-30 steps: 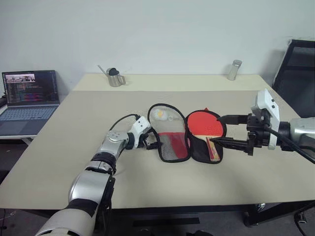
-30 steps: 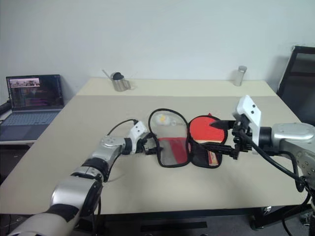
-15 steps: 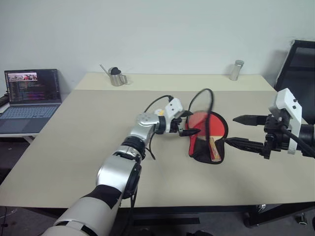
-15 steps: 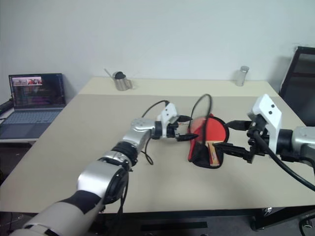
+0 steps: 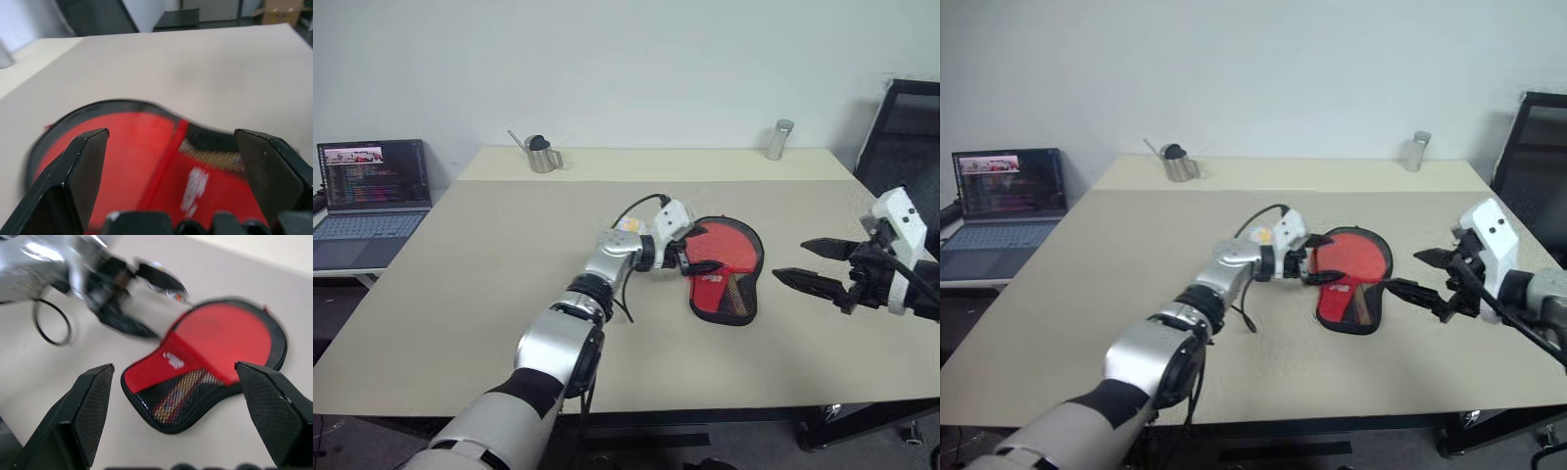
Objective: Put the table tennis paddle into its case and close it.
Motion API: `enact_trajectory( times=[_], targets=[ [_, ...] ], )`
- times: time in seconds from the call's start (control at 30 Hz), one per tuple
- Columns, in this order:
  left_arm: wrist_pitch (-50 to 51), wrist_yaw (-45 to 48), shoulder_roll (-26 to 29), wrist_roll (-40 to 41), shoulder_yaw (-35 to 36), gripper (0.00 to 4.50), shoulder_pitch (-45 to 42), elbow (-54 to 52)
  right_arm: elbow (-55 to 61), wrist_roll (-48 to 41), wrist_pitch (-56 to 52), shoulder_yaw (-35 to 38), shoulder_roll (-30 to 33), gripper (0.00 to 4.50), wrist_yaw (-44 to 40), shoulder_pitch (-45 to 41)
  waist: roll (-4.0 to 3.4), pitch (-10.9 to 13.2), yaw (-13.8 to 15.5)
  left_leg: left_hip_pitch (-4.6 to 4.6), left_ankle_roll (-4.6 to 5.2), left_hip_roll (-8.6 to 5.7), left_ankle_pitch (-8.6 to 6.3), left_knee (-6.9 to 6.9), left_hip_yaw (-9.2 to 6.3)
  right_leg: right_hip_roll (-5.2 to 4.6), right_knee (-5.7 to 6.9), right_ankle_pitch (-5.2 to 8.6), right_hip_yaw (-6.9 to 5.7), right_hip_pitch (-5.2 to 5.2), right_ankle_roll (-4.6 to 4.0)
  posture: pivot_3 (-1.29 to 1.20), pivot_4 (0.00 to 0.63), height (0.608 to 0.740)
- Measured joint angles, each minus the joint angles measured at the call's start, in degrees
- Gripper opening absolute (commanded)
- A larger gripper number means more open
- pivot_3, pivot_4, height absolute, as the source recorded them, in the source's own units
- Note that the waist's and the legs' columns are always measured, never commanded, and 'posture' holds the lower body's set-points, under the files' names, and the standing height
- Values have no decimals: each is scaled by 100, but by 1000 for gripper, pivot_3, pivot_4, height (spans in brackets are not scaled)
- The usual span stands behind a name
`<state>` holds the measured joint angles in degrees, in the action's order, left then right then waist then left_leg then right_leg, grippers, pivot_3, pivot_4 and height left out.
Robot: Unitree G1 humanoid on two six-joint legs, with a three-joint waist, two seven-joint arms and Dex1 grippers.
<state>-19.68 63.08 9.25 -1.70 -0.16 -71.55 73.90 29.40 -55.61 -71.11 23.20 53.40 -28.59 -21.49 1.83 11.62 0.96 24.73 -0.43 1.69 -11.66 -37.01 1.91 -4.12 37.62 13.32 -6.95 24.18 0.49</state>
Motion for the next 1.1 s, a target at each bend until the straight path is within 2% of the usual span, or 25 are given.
enact_trajectory(
  times=[0.13, 0.3, 0.4, 0.7, 1.1],
  targets=[
    [-84, 458, 643, 291, 226, 4500, 326, -465, -884, 637, 345, -686, -472, 4428, 187, -65, -1, 0, -9, 0, 0, -1, 0, -4, 2, -2, 5, 0, 1, 0, 0, 0, 150, 740],
    [78, 637, 994, 554, 310, 4500, 807, -1294, -2039, 1421, 832, -1169, -1057, 4428, 510, -584, 0, 0, 3, 0, 0, -2, 1, -8, 2, -4, 10, -1, 2, -1, -1, 0, 150, 740],
    [422, 632, 1225, 730, 332, 4500, 1284, -2176, -2798, 1881, 1222, -1443, -1413, 4428, 538, -888, -1, 0, -6, -1, 0, -1, 1, -6, 3, -2, 13, -1, 3, 0, -2, 0, 150, 740],
    [1326, 381, 1355, 970, 290, 4500, 1880, -3681, -3898, 2680, 1834, -1848, -1829, 4428, 246, -1180, -2, 0, 5, -4, 0, -2, 1, -14, 5, -2, 26, -2, 5, -1, -2, 0, 150, 740],
    [1649, 252, 1398, 1052, 226, 4500, 1919, -3957, -4683, 3171, 2073, -1945, -2197, 4428, -21, -1582, -2, -1, -30, -9, 0, -2, 2, -15, 9, 0, 31, -2, 8, -1, -3, 0, 150, 740]
  ],
)
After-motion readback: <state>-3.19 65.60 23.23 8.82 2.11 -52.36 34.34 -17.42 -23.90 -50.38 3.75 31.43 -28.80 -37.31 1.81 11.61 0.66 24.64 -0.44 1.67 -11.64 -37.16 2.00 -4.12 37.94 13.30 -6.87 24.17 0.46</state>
